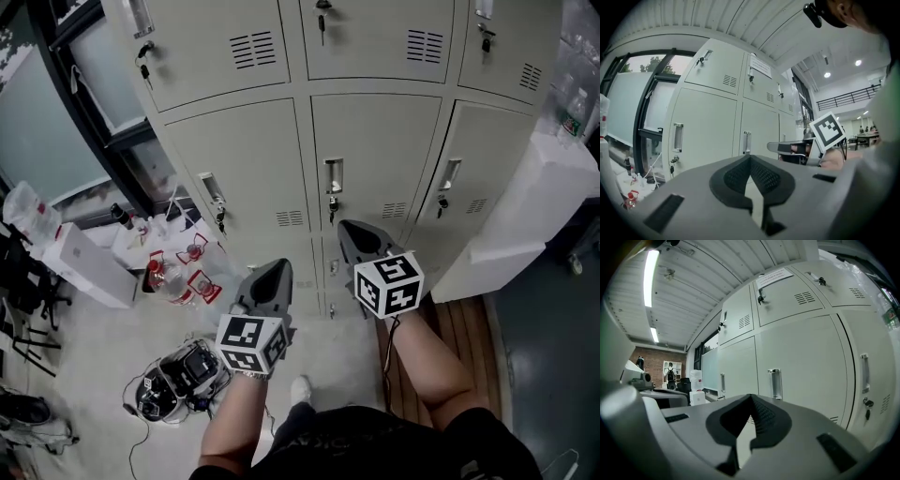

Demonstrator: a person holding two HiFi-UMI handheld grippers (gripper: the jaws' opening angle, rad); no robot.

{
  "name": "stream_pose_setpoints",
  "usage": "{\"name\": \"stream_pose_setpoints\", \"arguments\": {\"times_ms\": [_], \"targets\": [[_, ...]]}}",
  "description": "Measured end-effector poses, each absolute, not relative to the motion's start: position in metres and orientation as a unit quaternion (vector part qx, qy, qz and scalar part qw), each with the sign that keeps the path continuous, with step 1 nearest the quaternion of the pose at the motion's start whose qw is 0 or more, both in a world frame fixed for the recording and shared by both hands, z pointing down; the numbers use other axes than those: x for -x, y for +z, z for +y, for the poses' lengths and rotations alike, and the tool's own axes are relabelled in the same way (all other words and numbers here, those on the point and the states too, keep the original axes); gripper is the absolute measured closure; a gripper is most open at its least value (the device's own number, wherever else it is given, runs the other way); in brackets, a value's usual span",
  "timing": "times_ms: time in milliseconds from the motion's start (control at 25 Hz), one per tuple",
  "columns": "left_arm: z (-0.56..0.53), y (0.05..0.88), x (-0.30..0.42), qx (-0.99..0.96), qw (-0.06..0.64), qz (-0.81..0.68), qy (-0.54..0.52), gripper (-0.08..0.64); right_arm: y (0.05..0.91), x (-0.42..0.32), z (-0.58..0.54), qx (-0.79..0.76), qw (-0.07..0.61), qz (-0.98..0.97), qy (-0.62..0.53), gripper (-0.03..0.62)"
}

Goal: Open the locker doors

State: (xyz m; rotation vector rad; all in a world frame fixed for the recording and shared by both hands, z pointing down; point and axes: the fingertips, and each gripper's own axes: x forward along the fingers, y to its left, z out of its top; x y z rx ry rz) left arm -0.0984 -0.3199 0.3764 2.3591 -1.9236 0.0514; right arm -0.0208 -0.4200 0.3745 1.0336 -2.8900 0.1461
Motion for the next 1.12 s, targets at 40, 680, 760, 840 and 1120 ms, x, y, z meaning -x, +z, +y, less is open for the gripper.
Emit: {"name": "stream_pose_setpoints", "arguments": {"times_ms": [40,680,760,840,1120], "targets": [[-0.325,0.377,0.103,-0.776,0.05,-0.628,0.016,0.561,0.374,0.025,-0.425,-0.34,0.034,-0.938,0.048,0.592],[-0.382,0.379,0.139,-0.811,0.052,-0.582,0.012,0.561,0.38,0.063,-0.497,-0.401,0.04,-0.914,0.051,0.472],[-0.388,0.382,0.142,-0.814,0.055,-0.578,0.011,0.561,0.379,0.068,-0.505,-0.41,0.045,-0.91,0.041,0.455],[-0.392,0.385,0.143,-0.818,0.057,-0.572,0.014,0.561,0.378,0.072,-0.513,-0.421,0.048,-0.905,0.032,0.443],[-0.405,0.39,0.152,-0.826,0.06,-0.56,0.023,0.561,0.383,0.082,-0.537,-0.444,0.049,-0.894,0.033,0.416]]}}
